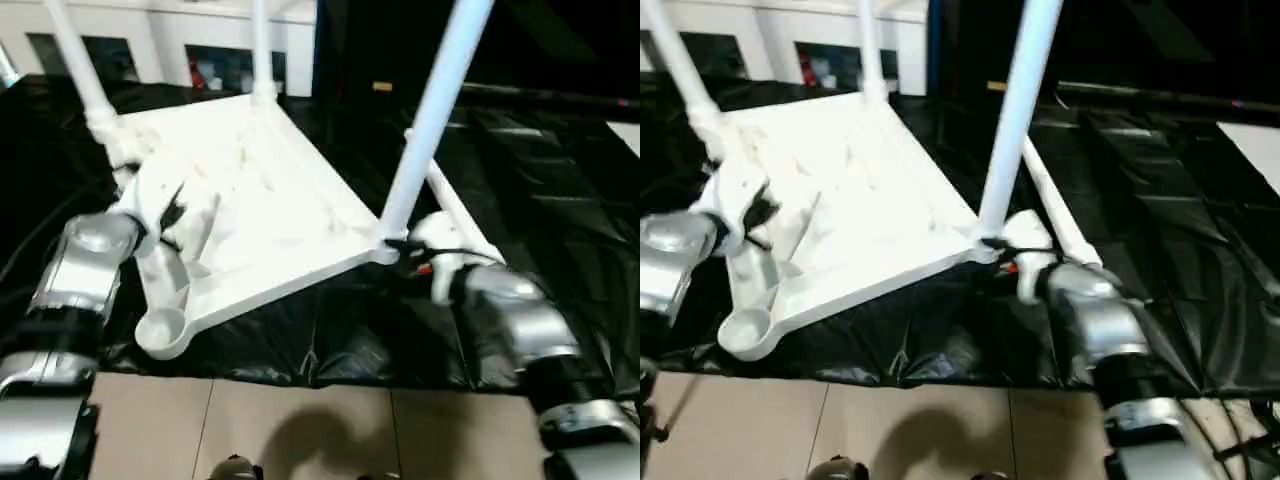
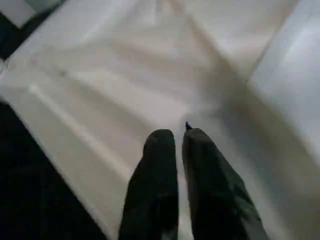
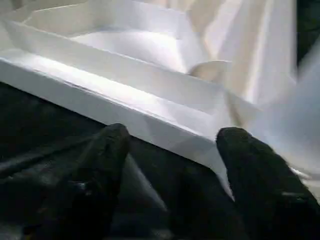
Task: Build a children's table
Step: Rotate table base
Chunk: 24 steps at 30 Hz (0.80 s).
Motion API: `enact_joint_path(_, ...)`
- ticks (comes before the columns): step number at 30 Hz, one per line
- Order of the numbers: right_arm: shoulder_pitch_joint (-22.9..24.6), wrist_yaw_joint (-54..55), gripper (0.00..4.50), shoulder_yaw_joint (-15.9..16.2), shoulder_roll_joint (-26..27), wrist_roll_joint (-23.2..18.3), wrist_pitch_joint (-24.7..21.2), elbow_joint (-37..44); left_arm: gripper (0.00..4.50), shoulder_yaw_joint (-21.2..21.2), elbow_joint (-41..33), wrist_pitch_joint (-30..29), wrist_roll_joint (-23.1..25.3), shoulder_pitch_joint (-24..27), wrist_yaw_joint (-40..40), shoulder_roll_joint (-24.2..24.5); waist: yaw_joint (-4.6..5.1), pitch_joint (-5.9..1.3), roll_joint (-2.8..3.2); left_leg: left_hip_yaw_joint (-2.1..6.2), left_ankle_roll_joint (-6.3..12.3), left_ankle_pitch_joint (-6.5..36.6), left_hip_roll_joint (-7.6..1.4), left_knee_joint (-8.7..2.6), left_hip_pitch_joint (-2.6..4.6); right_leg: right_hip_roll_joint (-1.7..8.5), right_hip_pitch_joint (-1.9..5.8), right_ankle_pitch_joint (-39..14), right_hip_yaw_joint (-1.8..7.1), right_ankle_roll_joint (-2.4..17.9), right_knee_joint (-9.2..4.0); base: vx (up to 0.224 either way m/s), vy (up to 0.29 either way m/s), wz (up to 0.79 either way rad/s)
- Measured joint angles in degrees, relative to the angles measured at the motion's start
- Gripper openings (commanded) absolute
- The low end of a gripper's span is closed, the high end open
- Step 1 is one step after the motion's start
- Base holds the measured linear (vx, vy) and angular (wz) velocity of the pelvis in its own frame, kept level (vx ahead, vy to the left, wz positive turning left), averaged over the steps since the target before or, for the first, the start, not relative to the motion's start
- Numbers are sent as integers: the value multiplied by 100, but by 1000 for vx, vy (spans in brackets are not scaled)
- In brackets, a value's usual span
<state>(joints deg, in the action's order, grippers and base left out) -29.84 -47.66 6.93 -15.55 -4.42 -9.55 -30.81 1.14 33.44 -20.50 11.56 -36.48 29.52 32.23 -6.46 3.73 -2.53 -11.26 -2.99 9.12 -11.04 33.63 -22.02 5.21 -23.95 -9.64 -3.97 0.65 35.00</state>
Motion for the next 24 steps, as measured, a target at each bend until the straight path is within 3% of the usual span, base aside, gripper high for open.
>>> enact_joint_path(3,-248,186,265,164,103,290,2,-351,1,192,4,-101,226,23,-20,109,-14,-3,-6,3,-1,-1,1,-2,-2,0,1,3,0,4,5,0,0,0)
enact_joint_path(9,-349,235,210,262,118,397,-3,-389,0,425,-69,-226,354,143,196,280,-12,-13,-22,2,-2,1,1,-8,-5,0,1,2,-1,3,3,0,0,0)
enact_joint_path(16,-636,595,156,279,272,550,140,-920,0,1002,-732,-290,279,571,1682,651,2,-15,-19,5,-8,-3,-1,-2,13,0,10,4,0,7,13,0,0,0)
enact_joint_path(19,-868,889,129,277,432,673,344,-1392,0,1206,-1150,-348,151,739,2390,868,59,-21,-12,4,-8,-3,2,-3,48,0,34,3,7,5,9,0,0,0)
enact_joint_path(24,-1103,1313,88,230,569,735,460,-1913,0,1533,-1772,-393,-121,946,3139,786,65,-20,33,5,-8,-2,10,-7,104,2,86,-16,16,-26,4,0,0,0)
